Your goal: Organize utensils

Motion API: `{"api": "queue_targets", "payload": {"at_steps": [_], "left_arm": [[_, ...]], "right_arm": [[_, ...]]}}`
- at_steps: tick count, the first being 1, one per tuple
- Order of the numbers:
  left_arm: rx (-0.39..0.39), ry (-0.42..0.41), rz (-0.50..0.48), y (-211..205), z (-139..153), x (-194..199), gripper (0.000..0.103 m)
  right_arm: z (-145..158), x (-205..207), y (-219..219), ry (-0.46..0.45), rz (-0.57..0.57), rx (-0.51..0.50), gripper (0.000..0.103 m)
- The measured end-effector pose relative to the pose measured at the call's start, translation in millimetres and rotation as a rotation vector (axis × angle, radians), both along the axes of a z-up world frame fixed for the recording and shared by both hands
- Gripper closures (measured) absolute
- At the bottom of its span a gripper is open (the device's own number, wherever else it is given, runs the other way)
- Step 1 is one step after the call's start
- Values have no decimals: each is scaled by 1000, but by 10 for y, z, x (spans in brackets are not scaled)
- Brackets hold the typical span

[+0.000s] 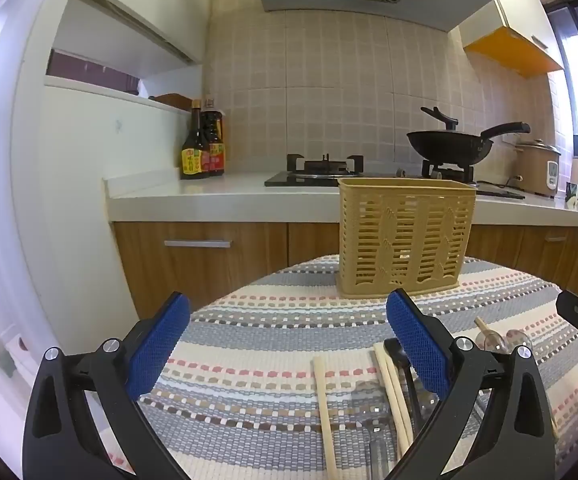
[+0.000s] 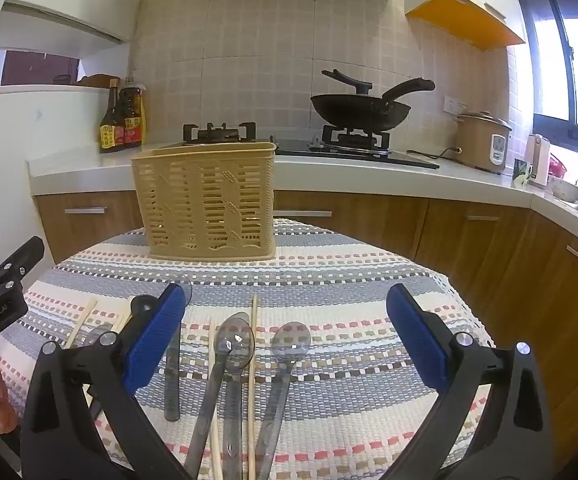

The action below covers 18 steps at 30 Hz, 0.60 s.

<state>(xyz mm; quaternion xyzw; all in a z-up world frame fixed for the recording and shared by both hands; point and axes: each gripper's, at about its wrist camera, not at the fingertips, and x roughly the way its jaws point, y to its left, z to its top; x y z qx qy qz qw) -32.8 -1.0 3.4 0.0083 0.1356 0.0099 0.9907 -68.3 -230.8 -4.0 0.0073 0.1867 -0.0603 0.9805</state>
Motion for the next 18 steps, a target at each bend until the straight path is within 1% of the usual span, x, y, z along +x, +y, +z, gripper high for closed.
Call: {"api": "queue_targets", "payload": {"at_steps": [18], "left_arm": [[-10, -12, -17, 2, -1, -39, 8]], "right_arm": [[15, -17, 25, -11, 15, 4, 7]]}}
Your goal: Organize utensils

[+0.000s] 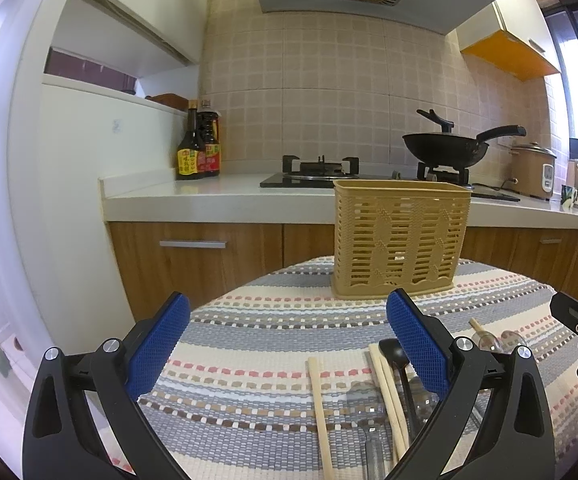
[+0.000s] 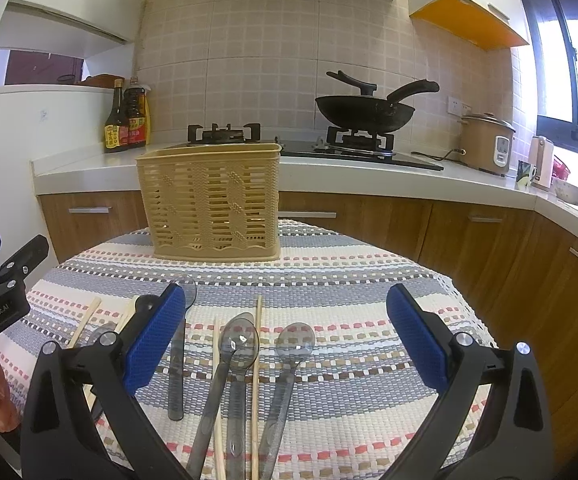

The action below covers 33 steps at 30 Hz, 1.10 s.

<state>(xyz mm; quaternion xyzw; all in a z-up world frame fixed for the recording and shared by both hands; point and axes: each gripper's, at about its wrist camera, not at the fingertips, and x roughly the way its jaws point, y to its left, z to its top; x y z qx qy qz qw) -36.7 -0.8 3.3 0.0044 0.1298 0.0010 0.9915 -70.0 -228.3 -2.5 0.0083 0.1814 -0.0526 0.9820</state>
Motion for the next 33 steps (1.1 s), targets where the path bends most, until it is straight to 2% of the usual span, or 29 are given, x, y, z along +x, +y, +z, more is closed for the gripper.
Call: {"api": "queue_targets", "payload": {"at_steps": [22, 31, 33], "left_arm": [[-9, -11, -7, -7, -1, -10, 8], [-14, -13, -14, 3, -9, -21, 8], [-14, -13, -14, 3, -8, -20, 8]], "right_arm": [[-2, -9, 16, 11, 10, -10, 7], [5, 3, 54, 6, 15, -44, 7], [6, 24, 49, 31, 13, -54, 7]]}}
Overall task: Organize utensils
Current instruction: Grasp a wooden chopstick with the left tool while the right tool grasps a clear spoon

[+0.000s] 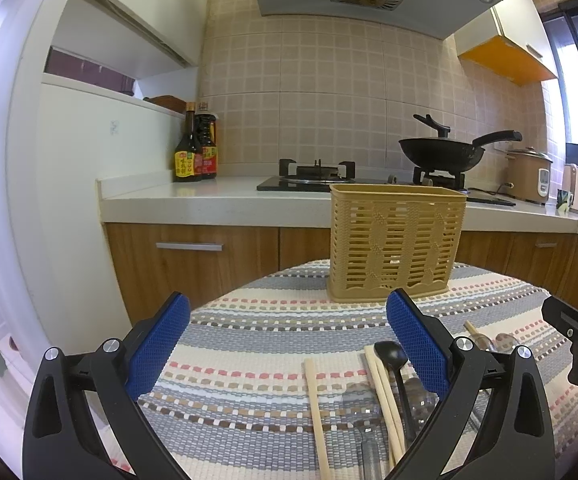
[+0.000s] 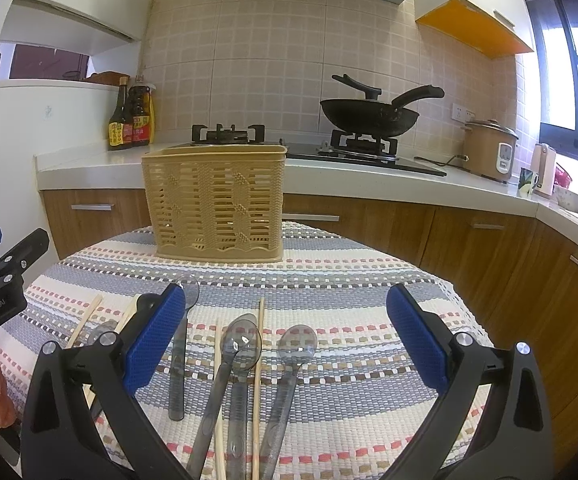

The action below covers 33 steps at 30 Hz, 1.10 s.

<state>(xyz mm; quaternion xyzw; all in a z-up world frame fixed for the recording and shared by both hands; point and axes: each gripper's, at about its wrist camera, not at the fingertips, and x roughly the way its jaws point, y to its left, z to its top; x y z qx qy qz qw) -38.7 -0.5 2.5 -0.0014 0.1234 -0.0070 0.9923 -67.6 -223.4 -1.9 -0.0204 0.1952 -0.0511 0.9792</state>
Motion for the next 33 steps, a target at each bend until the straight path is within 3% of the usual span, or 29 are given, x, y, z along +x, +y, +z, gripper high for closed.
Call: {"api": "queue_targets", "payload": {"at_steps": [4, 7, 9, 12, 17, 21, 27, 33], "left_arm": [[-12, 1, -4, 19, 1, 0, 8], [-90, 47, -43, 191, 0, 56, 8], [-167, 112, -96, 411, 7, 135, 8], [-223, 226, -175, 668, 60, 275, 8], [-166, 456, -279, 660, 13, 510, 16], [-164, 666, -348, 539, -206, 759, 33], [-97, 840, -361, 266, -473, 1032, 51], [-23, 886, -333, 144, -537, 1160, 60]], "right_arm": [[-4, 29, -21, 35, -8, 8, 7], [-19, 73, -78, 68, -29, 39, 7], [-21, 103, -140, 87, -40, 66, 7], [-40, 132, -255, 117, -39, 130, 7], [61, 321, -341, 229, -79, 89, 7], [160, 511, -457, 337, -69, 93, 8], [77, 945, -762, 600, -32, 186, 34], [-286, 1093, -784, 845, 30, 258, 67]]}}
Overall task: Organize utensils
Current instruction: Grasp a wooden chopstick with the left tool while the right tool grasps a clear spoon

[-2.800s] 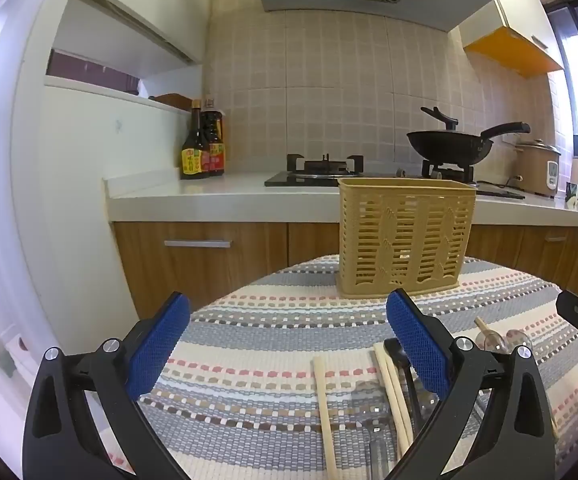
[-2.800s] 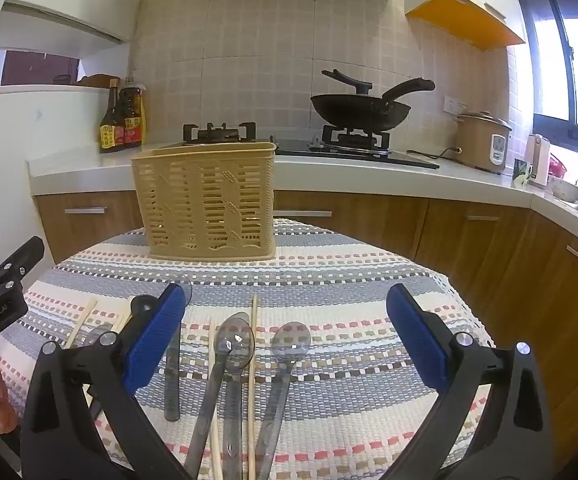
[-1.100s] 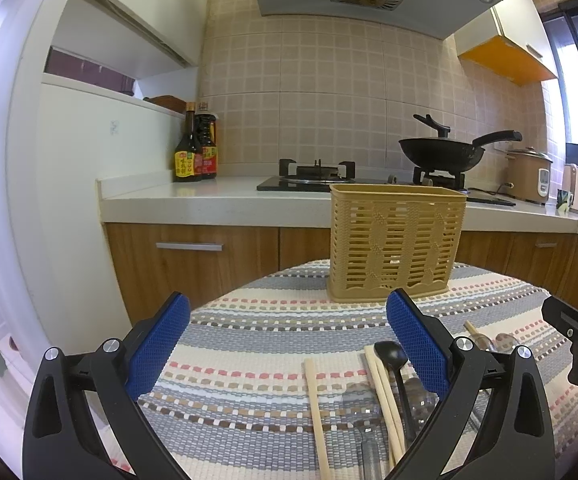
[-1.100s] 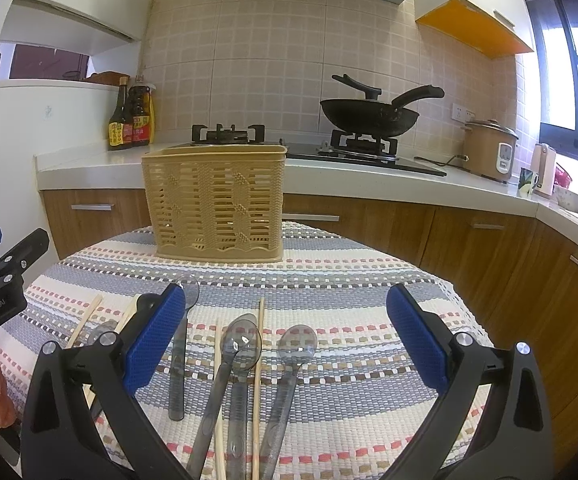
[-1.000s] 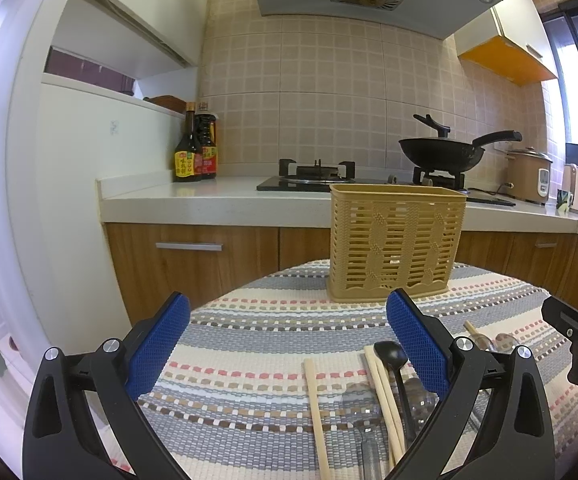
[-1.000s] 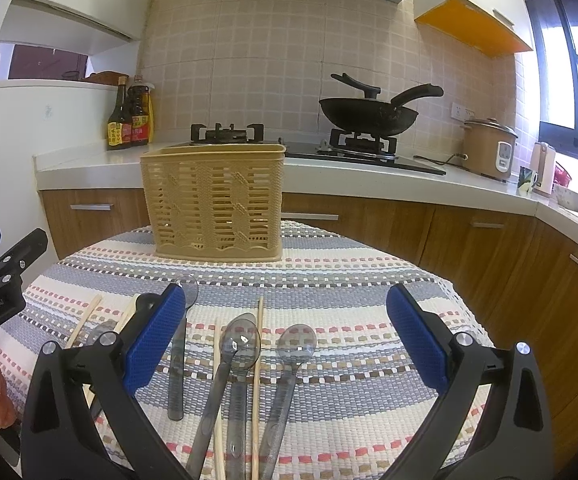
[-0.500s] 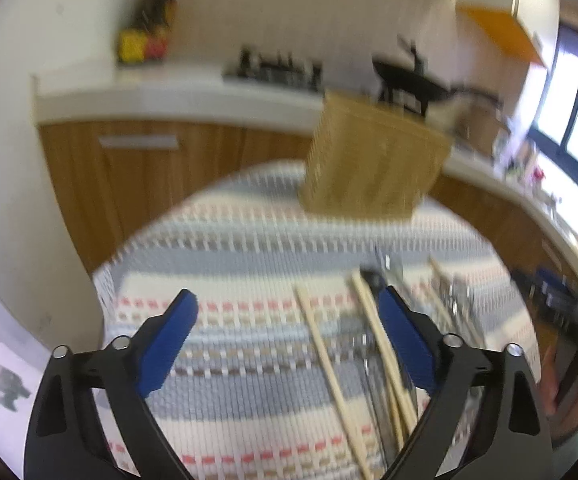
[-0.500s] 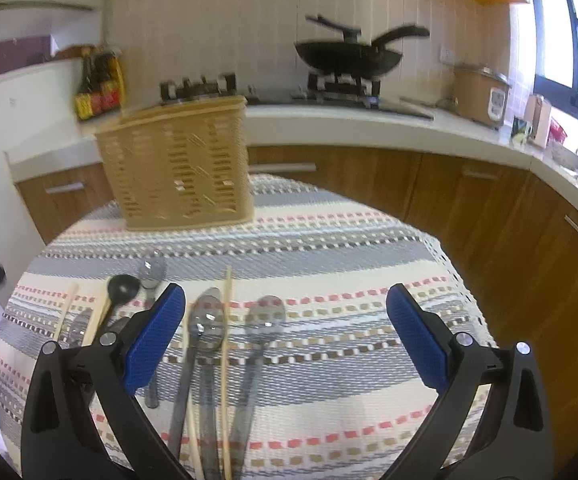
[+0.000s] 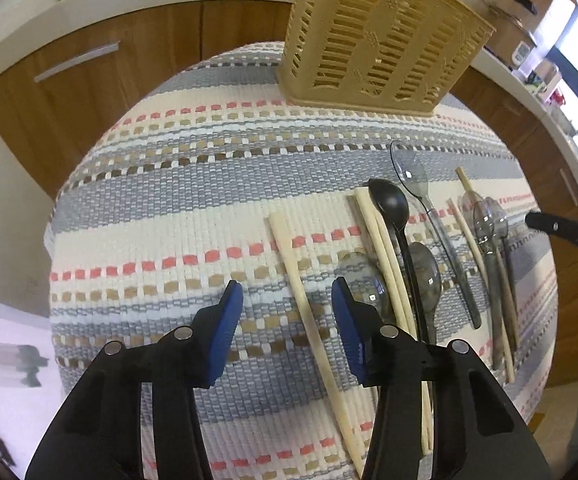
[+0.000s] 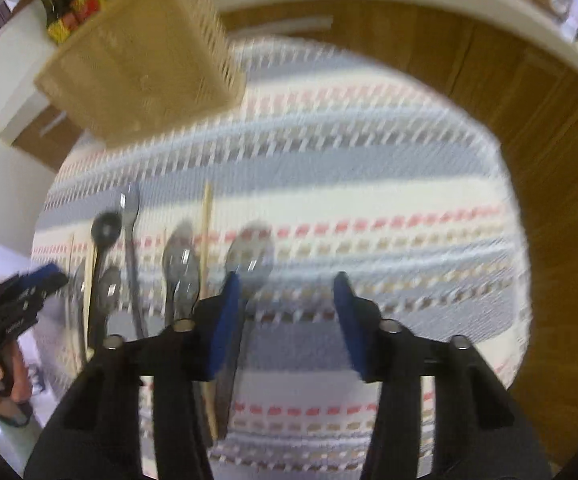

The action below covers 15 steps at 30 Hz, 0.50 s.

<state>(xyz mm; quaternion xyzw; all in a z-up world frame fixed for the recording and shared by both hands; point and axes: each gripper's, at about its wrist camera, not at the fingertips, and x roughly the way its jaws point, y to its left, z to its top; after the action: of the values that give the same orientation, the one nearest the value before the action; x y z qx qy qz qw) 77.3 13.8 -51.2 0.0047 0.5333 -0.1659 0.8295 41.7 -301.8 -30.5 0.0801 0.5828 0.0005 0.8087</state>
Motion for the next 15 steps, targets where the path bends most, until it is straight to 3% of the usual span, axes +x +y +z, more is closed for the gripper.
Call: {"api": "queue_targets", "payload": {"at_steps": [4, 9, 13, 15], "left_arm": [[48, 0, -13, -67, -7, 42, 62], [35, 31, -19, -61, 5, 87, 62], [37, 62, -22, -42, 19, 121, 62], [77, 63, -24, -85, 21, 132, 63]], "right_arm": [[-144, 15, 107, 86, 33, 32, 74], [-218, 92, 233, 144, 28, 14, 75], [-244, 114, 375, 160, 38, -34, 76], [-295, 130, 503, 160, 48, -100, 84]]}}
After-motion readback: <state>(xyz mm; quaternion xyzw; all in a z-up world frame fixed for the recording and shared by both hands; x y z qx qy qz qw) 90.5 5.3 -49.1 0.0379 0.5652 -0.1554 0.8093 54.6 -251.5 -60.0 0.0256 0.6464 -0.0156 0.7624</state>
